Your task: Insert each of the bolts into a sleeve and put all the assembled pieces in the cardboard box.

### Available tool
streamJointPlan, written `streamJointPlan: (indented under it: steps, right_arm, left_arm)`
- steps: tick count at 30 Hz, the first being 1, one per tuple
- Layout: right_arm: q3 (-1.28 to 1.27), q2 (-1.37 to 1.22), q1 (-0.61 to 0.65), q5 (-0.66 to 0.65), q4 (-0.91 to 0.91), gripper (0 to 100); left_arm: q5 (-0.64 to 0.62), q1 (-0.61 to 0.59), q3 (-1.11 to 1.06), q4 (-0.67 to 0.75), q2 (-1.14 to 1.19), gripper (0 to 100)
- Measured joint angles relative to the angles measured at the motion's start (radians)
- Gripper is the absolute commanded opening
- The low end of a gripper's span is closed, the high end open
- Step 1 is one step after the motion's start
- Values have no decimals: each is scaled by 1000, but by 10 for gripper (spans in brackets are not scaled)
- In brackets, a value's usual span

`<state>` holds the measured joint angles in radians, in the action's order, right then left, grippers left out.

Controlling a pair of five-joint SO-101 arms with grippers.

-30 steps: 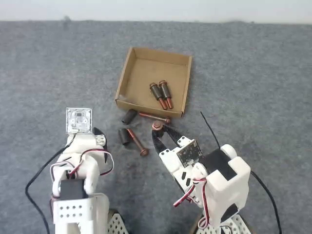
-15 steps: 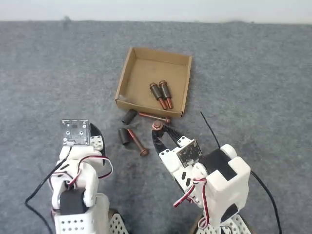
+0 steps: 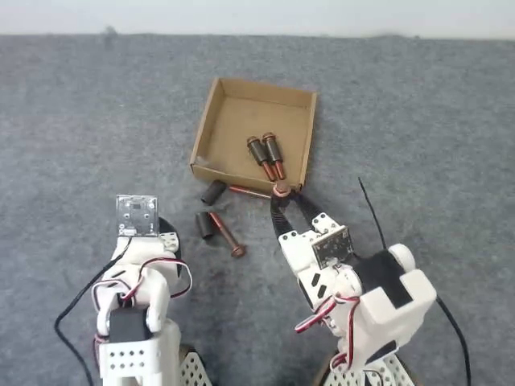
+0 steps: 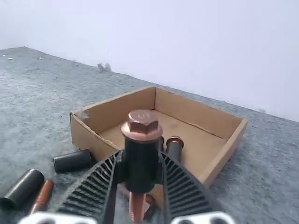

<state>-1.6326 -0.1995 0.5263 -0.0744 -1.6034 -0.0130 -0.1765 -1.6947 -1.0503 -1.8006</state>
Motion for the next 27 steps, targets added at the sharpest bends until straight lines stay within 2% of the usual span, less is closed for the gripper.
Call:
streamJointPlan:
  steps: [10,17,21,27]
  right_arm:
    - [-21,95,-114,0,8,6]
    - [8,206,-120,0,21,6]
    - [81,267,-117,0,186,6]
    - [229,370,-117,0,578,6]
  left_arm:
    - [0,2,0,-8,0,11]
    - [0,2,0,-8,0,12]
    - [0,2,0,-8,0,12]
    - [0,2,0,-8,0,12]
